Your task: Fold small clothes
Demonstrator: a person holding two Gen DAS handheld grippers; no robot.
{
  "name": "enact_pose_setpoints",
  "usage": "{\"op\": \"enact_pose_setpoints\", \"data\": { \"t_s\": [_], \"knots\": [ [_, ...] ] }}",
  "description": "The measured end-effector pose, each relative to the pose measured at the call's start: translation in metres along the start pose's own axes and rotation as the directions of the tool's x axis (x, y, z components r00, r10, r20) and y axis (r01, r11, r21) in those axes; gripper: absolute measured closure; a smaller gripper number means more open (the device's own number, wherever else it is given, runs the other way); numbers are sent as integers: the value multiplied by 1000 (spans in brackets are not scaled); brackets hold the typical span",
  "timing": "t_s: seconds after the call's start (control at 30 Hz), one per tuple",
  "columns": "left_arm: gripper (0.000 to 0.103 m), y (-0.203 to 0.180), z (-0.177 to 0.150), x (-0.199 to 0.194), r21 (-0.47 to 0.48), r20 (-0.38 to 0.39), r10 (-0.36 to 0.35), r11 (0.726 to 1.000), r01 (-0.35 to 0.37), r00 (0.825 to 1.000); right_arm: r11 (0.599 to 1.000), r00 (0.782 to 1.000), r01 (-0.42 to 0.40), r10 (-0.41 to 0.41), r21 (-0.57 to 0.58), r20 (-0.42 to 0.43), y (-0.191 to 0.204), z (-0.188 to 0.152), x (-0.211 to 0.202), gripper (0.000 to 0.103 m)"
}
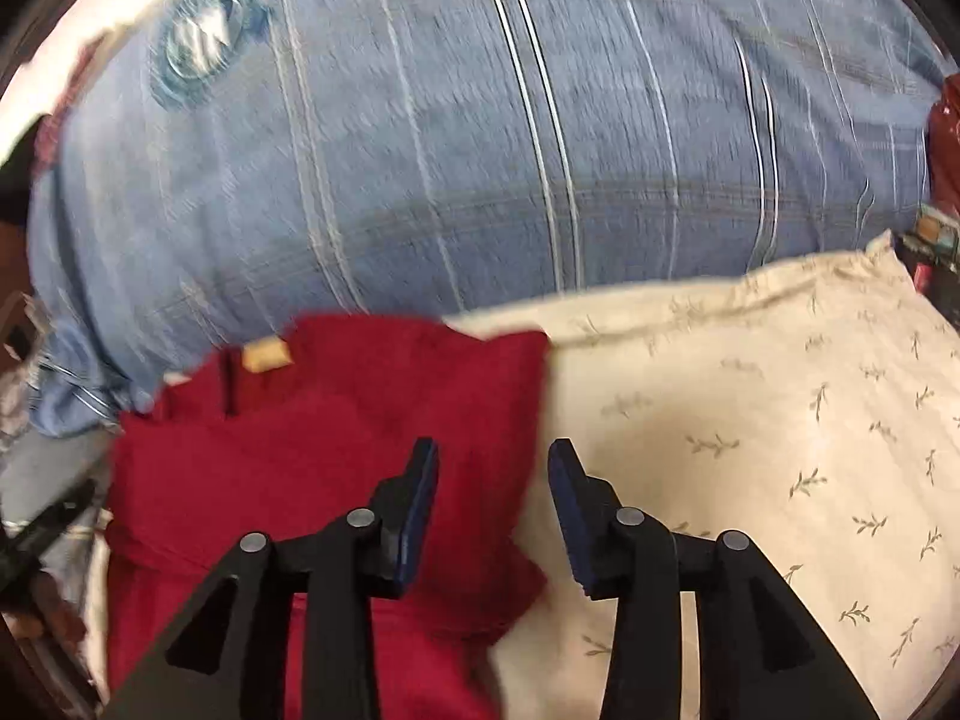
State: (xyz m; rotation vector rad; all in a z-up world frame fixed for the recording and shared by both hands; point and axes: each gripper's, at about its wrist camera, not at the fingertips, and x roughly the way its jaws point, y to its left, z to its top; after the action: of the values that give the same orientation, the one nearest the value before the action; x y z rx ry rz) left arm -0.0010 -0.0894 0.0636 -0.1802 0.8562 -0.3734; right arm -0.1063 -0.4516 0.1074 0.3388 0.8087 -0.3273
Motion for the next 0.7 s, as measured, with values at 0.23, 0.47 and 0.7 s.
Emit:
{"op": "enact_pose_setpoints", "data": {
  "t_s": [0.23, 0.47, 0.7],
  "knots": [
    [43, -4, -6, 31, 37, -72, 60, 998, -57, 996, 985, 997, -22, 9, -170, -78, 49, 4, 52, 68],
    [30, 6, -12, 40, 12, -101, 70, 998, -69, 992, 997, 996, 37, -42, -65, -81, 24, 20, 89, 70],
    [28, 7, -13, 40, 9, -97, 78, 997, -78, 992, 998, 998, 41, -43, -54, -49, 12, 2, 31, 66]
  ]
}}
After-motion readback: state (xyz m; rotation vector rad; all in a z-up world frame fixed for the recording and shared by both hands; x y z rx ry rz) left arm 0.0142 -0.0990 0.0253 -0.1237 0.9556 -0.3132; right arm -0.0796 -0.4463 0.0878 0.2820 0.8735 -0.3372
